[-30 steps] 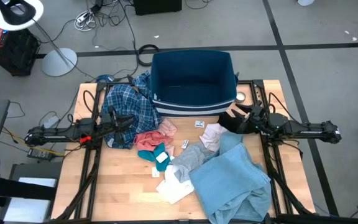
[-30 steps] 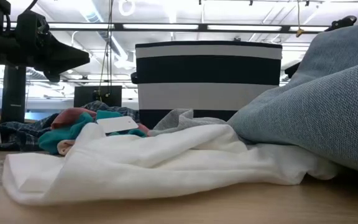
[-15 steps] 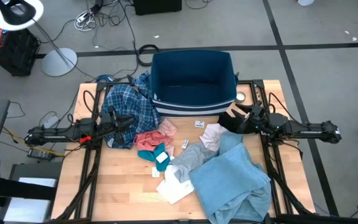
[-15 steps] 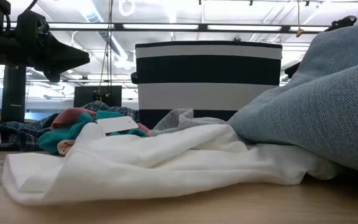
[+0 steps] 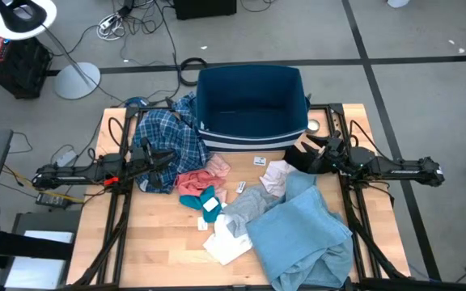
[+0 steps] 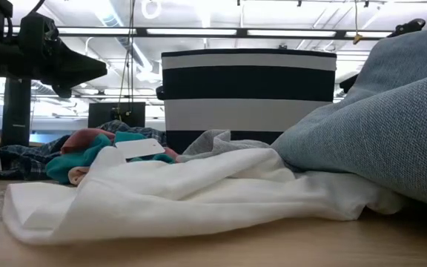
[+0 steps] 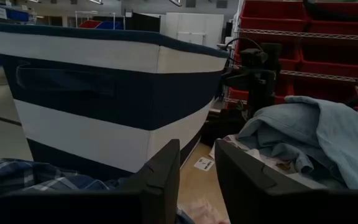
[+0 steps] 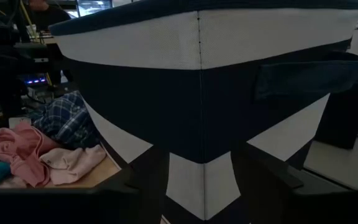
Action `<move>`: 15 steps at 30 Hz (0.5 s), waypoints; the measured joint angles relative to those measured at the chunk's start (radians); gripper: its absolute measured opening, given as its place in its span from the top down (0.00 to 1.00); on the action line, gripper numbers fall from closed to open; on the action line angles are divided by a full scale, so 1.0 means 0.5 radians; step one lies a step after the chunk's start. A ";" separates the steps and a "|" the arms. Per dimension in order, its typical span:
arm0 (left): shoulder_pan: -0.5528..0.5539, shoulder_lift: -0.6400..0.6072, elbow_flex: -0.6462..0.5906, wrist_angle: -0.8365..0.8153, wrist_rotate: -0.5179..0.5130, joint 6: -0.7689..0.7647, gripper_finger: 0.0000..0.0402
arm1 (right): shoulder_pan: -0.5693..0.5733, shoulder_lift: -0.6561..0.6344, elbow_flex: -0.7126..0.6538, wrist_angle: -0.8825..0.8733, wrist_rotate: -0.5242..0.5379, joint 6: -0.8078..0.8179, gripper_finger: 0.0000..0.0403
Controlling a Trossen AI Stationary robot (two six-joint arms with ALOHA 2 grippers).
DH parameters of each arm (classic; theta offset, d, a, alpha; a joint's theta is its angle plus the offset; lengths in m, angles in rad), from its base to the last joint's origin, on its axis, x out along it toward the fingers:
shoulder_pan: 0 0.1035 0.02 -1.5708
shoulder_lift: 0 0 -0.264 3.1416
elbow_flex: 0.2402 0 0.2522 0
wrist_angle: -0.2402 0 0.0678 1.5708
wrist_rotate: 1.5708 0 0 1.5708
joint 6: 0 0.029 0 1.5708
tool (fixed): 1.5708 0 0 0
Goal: Sort clothes
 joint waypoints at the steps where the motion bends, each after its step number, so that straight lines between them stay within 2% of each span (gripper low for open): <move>1: 0.000 0.000 0.000 0.000 0.000 0.000 0.73 | 0.000 0.000 0.000 0.000 0.000 0.001 0.56; 15: 0.000 0.000 0.001 0.000 0.000 0.000 0.73 | 0.000 0.000 -0.001 0.002 -0.025 0.001 0.56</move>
